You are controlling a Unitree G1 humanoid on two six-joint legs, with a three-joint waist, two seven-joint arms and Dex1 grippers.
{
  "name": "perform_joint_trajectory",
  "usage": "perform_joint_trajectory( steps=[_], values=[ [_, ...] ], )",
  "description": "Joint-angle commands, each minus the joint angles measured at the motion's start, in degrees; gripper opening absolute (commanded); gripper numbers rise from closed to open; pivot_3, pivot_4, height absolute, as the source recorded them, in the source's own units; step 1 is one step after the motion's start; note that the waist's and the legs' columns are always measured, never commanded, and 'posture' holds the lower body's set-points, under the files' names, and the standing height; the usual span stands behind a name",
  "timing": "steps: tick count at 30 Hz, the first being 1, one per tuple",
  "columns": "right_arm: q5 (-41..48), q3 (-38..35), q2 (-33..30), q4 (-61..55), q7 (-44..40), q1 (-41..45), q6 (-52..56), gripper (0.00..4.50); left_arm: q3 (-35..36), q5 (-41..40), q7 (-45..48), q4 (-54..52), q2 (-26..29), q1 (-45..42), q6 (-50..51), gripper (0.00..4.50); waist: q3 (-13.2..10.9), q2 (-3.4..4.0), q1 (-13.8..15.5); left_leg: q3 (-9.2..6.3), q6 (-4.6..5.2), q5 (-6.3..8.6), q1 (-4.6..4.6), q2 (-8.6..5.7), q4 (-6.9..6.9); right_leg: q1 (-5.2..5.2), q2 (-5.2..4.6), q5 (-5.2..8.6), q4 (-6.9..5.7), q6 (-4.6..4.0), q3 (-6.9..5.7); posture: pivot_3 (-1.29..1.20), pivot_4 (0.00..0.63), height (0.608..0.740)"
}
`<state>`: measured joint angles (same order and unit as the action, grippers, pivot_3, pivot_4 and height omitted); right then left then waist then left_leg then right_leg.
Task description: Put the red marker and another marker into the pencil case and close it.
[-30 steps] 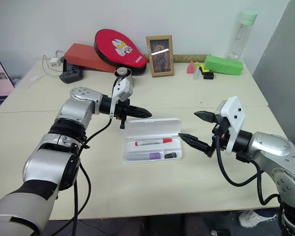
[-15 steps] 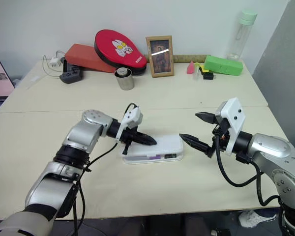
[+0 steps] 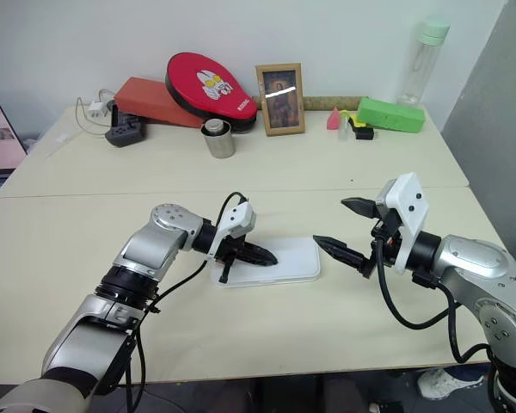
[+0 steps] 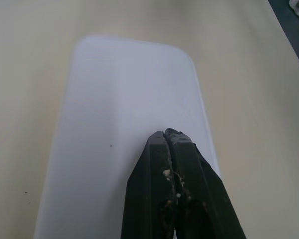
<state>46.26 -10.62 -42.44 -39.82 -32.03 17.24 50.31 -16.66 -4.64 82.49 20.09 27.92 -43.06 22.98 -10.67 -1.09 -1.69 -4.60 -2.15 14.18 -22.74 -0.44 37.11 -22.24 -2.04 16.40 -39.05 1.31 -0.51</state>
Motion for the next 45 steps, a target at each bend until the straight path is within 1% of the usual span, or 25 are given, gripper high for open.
perform_joint_trajectory(
  steps=[1,3,10,15,17,19,20,21,22,29,31,32,35,39,40,45],
  values=[
    [0.5,-1.5,-0.7,-1.8,0.5,0.3,-1.0,4.50,-3.0,2.6,-1.5,0.5,0.9,1.6,-1.5,0.01,0.0,0.02,0.0,0.00,0.00,0.00,0.02,0.00,0.00,0.02,0.00,0.00,0.01,0.00,0.01,0.00,0.150,0.740],
    [0.5,-1.5,-0.8,-1.8,0.5,0.3,-1.0,4.50,-3.5,2.9,-1.9,0.9,1.1,1.7,-2.2,0.01,0.1,0.02,0.0,0.01,0.00,0.00,0.05,0.00,0.00,0.06,0.00,0.00,0.01,0.00,0.01,0.00,0.150,0.740],
    [0.4,-1.3,-0.7,-1.6,0.5,0.2,-1.2,4.50,-1.9,0.8,-2.6,0.4,0.4,1.1,-1.3,0.01,0.1,0.04,0.0,0.01,0.00,0.00,0.15,-0.01,-0.01,0.14,0.00,0.00,0.00,0.00,0.01,0.00,0.150,0.740],
    [0.2,-1.1,-0.4,-0.7,0.3,0.3,-1.6,4.50,1.1,-2.9,-2.7,-1.6,0.7,0.3,2.1,0.01,0.1,0.03,0.0,0.00,0.00,0.00,0.13,0.00,0.00,0.13,0.00,0.00,0.00,0.00,0.01,0.00,0.150,0.740],
    [0.0,-0.9,-0.4,-0.1,0.1,0.7,-1.7,4.50,2.7,-5.3,-2.4,-3.9,1.4,0.2,4.6,0.01,0.1,0.03,0.0,0.00,0.00,0.00,0.12,0.00,-0.01,0.12,0.00,0.00,0.00,0.00,0.01,0.00,0.150,0.740],
    [0.2,-0.7,-0.7,0.4,-0.4,0.9,-1.7,4.50,6.2,-7.9,-4.3,-5.8,1.5,-0.4,7.1,0.38,0.1,0.02,-0.1,0.00,0.00,0.00,0.08,0.01,0.00,0.08,0.00,0.00,0.00,0.00,0.01,0.00,0.150,0.740],
    [0.2,-0.7,-0.8,0.6,-0.7,0.9,-1.7,4.50,7.3,-8.9,-4.9,-6.7,2.0,-0.5,8.5,0.43,0.1,0.02,-0.1,-0.02,0.00,0.00,0.03,0.01,0.00,0.03,0.01,0.00,-0.01,0.00,-0.01,0.00,0.150,0.740],
    [0.3,-0.5,-0.9,1.0,-1.1,1.0,-1.8,4.50,8.8,-9.3,-6.4,-7.4,2.6,-0.3,9.1,0.74,0.1,0.02,-0.1,-0.02,0.00,0.00,0.03,0.01,0.00,0.03,0.01,0.00,-0.01,0.00,-0.01,0.00,0.150,0.740],
    [0.4,-0.6,-0.9,1.3,-1.5,1.0,-1.8,4.50,9.6,-9.6,-7.5,-8.1,3.0,0.0,9.6,0.91,0.1,0.02,-0.1,-0.02,0.00,0.00,0.03,0.02,0.00,0.03,0.00,0.00,0.00,0.00,-0.01,0.00,0.150,0.740],
    [-2.8,2.1,-0.3,6.9,-3.3,1.4,-3.9,4.50,23.2,-13.8,-22.4,-16.9,4.4,6.0,13.6,2.23,0.1,0.02,-0.1,-0.05,0.00,0.00,0.08,0.04,-0.02,0.02,-0.01,0.00,0.01,0.00,0.07,0.00,0.150,0.740],
    [-5.0,3.0,0.7,10.1,-3.1,2.5,-5.6,4.50,28.4,-14.2,-27.7,-18.4,4.8,8.3,12.9,2.74,0.1,0.02,0.0,-0.04,0.00,0.00,0.07,0.04,-0.02,0.02,-0.02,0.00,0.01,0.00,0.05,0.00,0.150,0.740],
    [-6.2,3.5,1.3,11.9,-2.9,3.0,-6.6,4.50,30.7,-14.8,-29.8,-18.9,4.7,9.1,12.6,2.89,0.1,0.02,0.0,-0.04,0.00,0.00,0.06,0.04,-0.01,0.02,-0.02,0.00,0.01,0.00,0.06,0.00,0.150,0.740],
    [-8.9,5.0,2.5,16.9,-3.2,4.3,-8.2,4.50,34.1,-14.8,-33.8,-19.6,5.2,12.3,11.0,3.49,0.1,0.01,0.0,-0.05,-0.01,0.00,0.10,0.05,-0.01,0.02,-0.03,-0.01,0.00,0.00,0.11,0.00,0.150,0.740],
    [-12.2,6.1,3.3,25.4,-5.3,6.4,-11.0,4.50,35.9,-13.7,-36.8,-21.4,6.4,18.2,8.2,4.36,0.1,0.02,0.0,0.00,-0.01,0.00,0.14,0.03,-0.06,0.02,-0.07,-0.01,0.02,0.00,0.18,0.00,0.150,0.740],
    [-12.7,6.1,3.5,26.8,-5.5,6.8,-11.5,4.50,35.8,-13.8,-37.4,-21.7,6.6,18.9,7.8,4.49,0.1,0.01,0.0,0.01,-0.01,0.00,0.15,0.02,-0.06,0.02,-0.09,-0.01,0.02,0.00,0.20,0.00,0.150,0.740],
    [-16.5,6.6,5.9,32.2,-3.8,9.0,-14.1,4.50,36.6,-15.8,-38.4,-23.8,7.0,22.5,8.4,4.49,0.1,0.01,0.2,0.03,-0.02,0.00,0.09,0.02,-0.04,0.00,-0.09,-0.01,0.01,-0.01,0.11,0.00,0.150,0.740]
  ],
)
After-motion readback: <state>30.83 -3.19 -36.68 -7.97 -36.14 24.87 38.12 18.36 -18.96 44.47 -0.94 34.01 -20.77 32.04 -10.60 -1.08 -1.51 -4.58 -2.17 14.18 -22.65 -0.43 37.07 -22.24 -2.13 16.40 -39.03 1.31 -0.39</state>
